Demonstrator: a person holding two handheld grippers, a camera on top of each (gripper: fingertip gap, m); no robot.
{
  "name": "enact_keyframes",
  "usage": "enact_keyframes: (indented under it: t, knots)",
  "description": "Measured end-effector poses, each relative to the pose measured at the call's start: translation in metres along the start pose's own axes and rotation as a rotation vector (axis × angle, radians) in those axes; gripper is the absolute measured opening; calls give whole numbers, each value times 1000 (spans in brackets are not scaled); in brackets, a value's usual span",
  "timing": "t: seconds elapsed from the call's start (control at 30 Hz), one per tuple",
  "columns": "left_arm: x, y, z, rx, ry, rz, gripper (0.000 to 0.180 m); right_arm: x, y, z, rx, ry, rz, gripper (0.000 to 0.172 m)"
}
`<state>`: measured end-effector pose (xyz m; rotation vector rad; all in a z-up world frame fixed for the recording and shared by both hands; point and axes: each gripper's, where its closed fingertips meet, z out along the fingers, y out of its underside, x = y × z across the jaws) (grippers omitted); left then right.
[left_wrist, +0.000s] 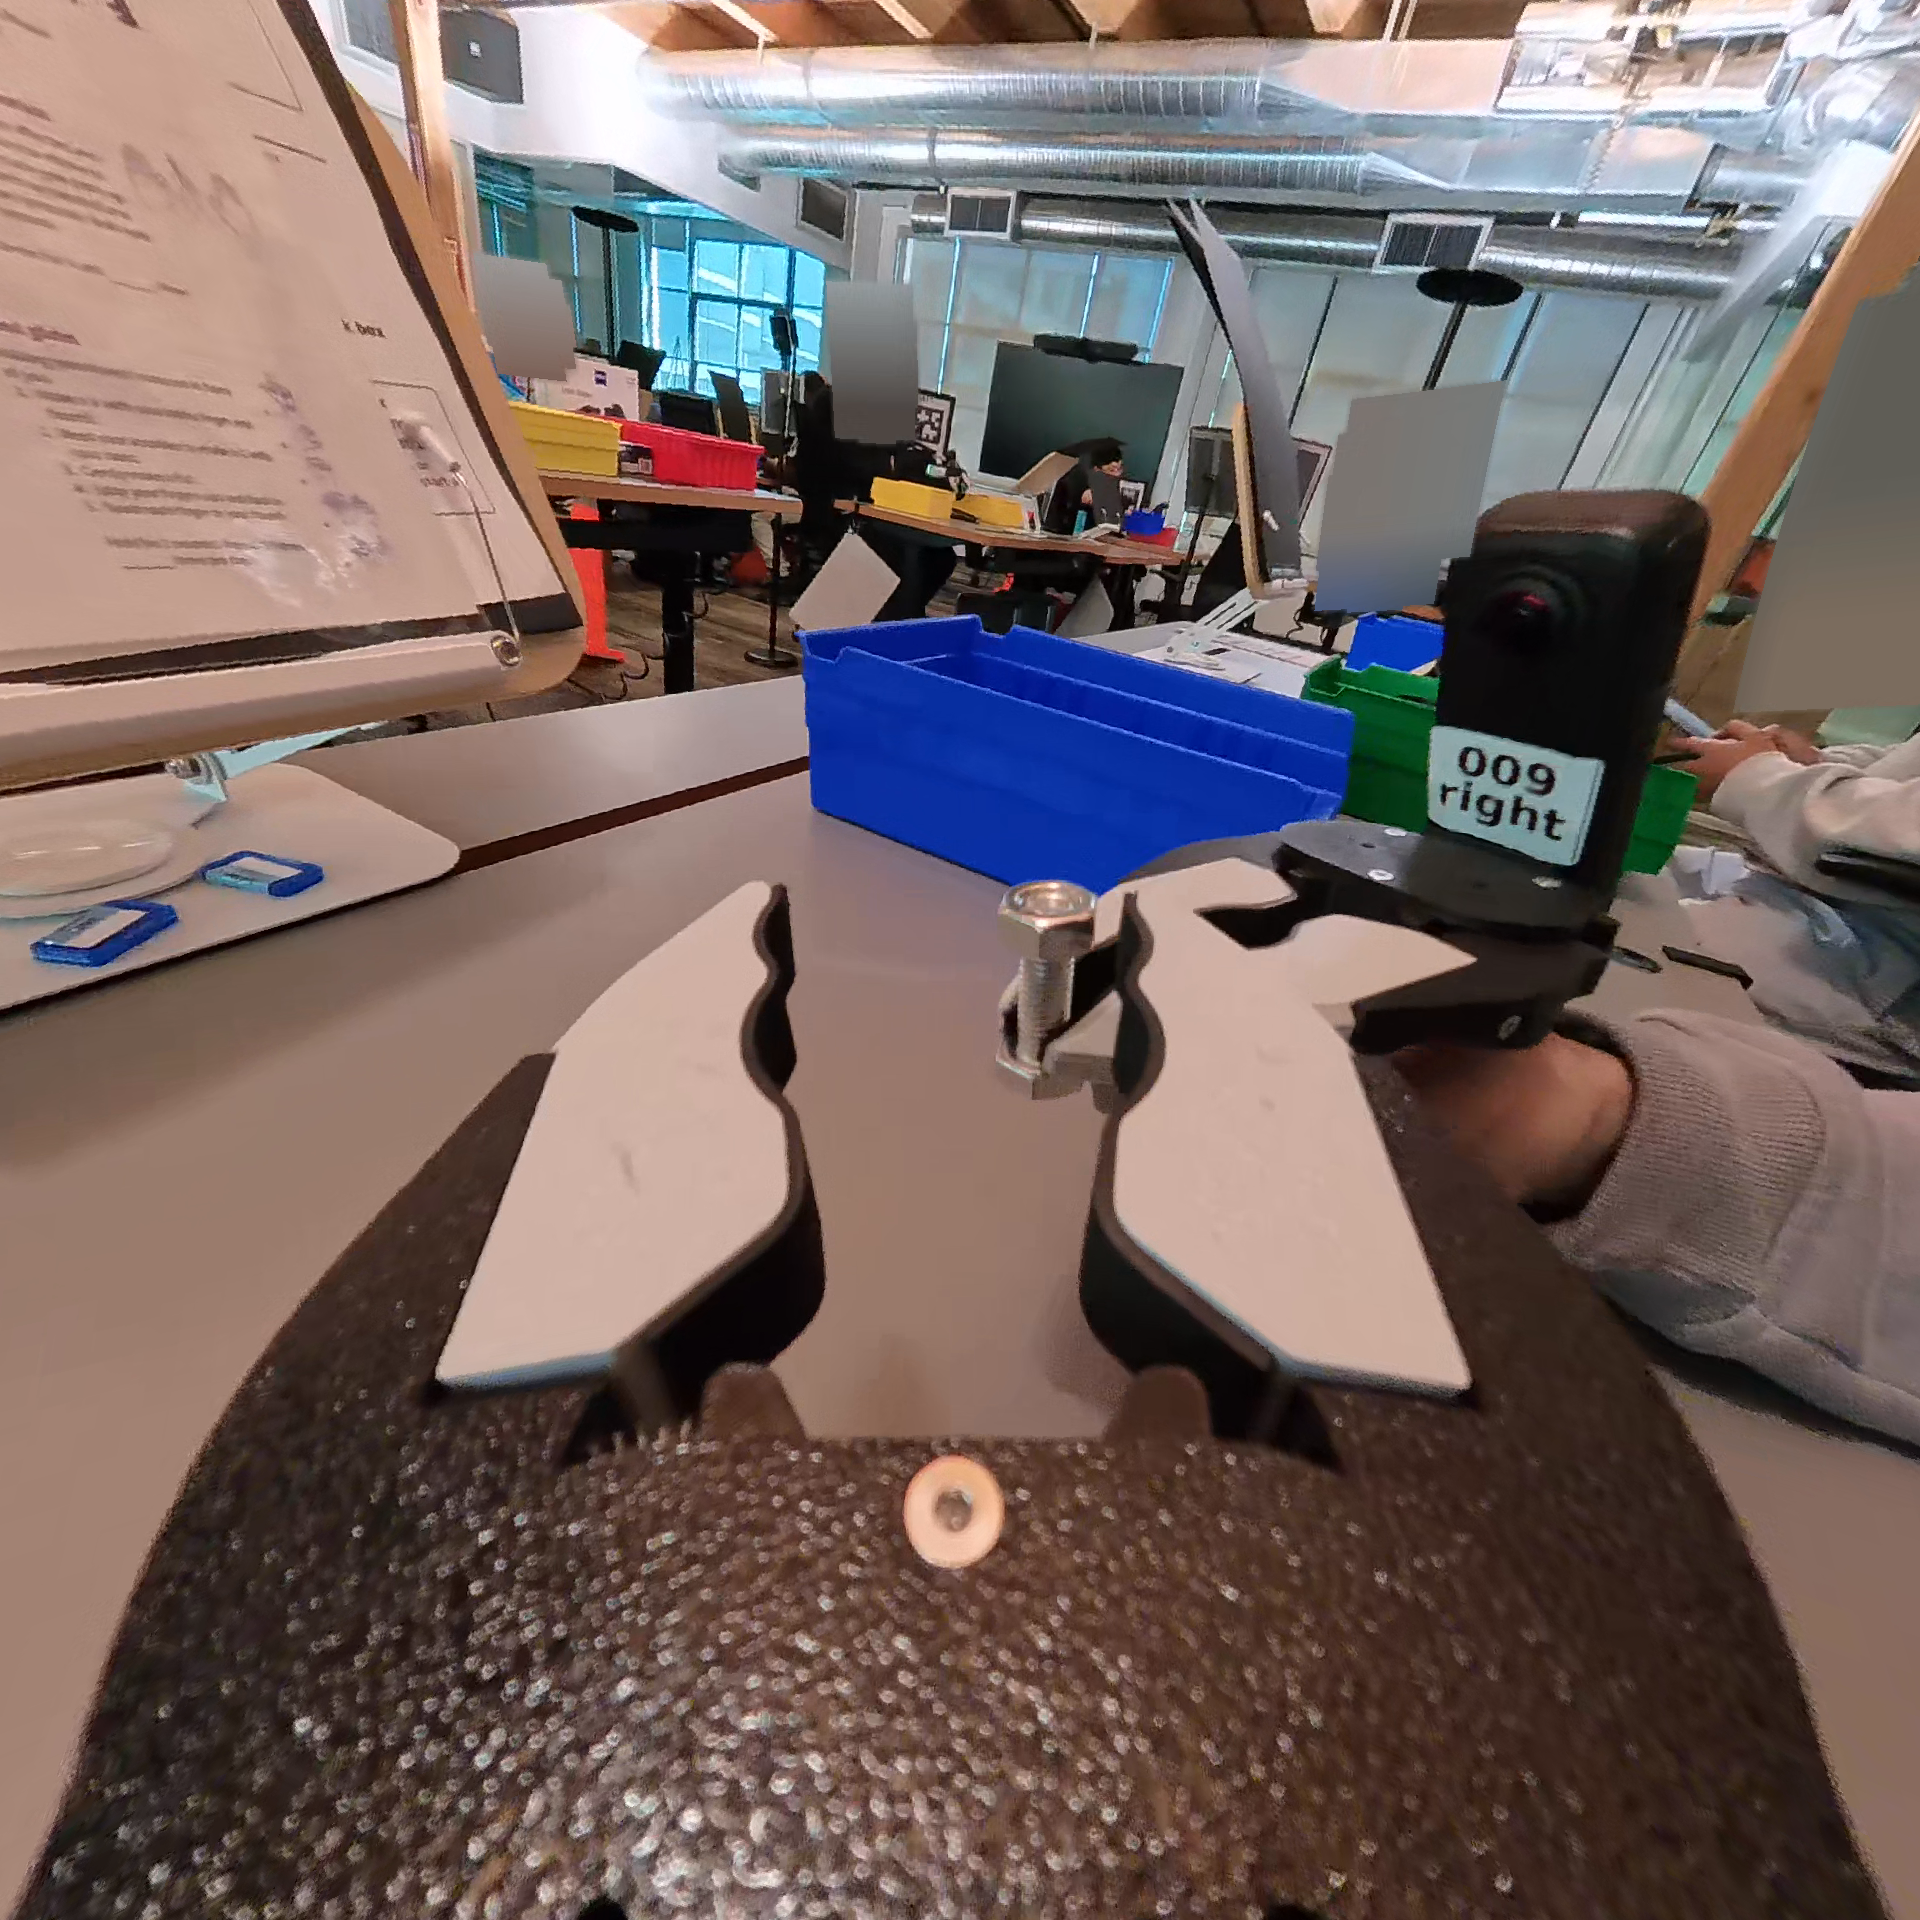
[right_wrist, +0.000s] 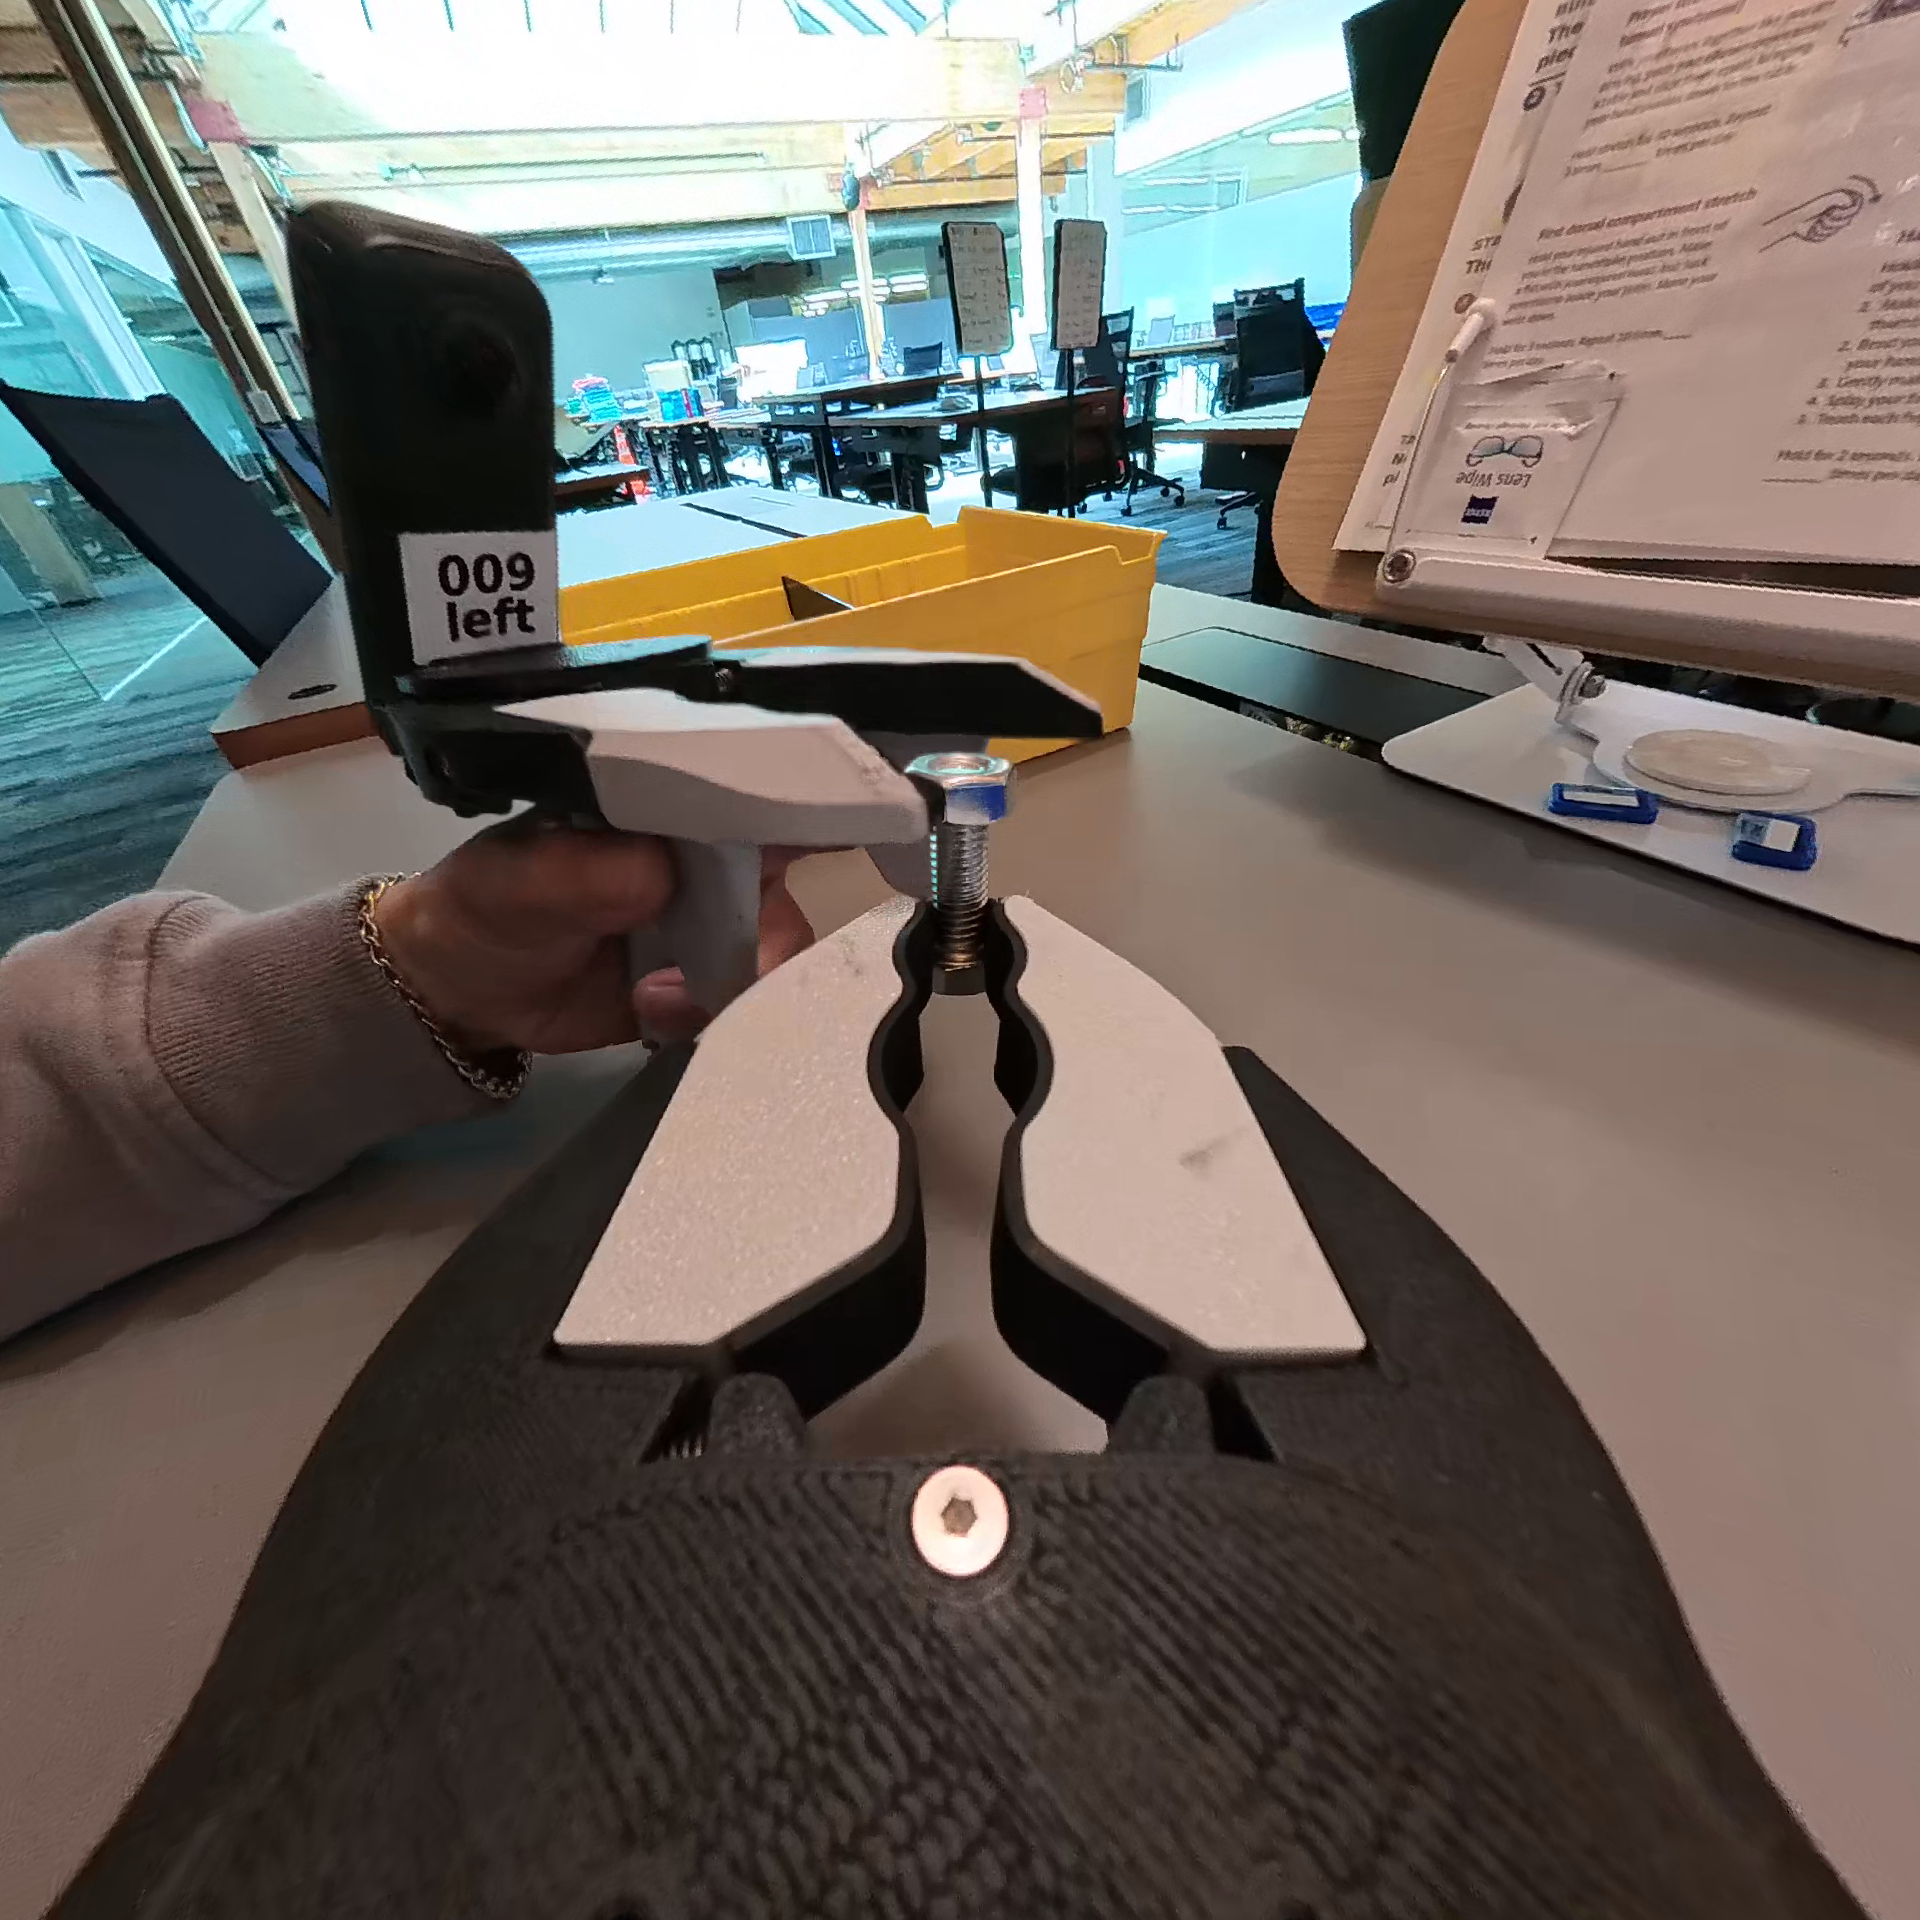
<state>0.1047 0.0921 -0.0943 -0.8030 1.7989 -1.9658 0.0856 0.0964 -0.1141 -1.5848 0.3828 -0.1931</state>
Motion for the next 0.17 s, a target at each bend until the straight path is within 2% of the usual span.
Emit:
enact_keyframes:
  t: [0.03, 0.13, 0.17]
  knots:
    - [-3, 1, -1, -3, -10, 1, 58, 0, -1, 0, 6, 3, -2, 9]
    - [-12, 0, -7, 3, -29, -26, 62, 5, -3, -2, 16, 19, 11, 9]
    - [-18, 0, -10, 8, -51, -21, 59, 6, -4, -4, 24, 16, 22, 9]
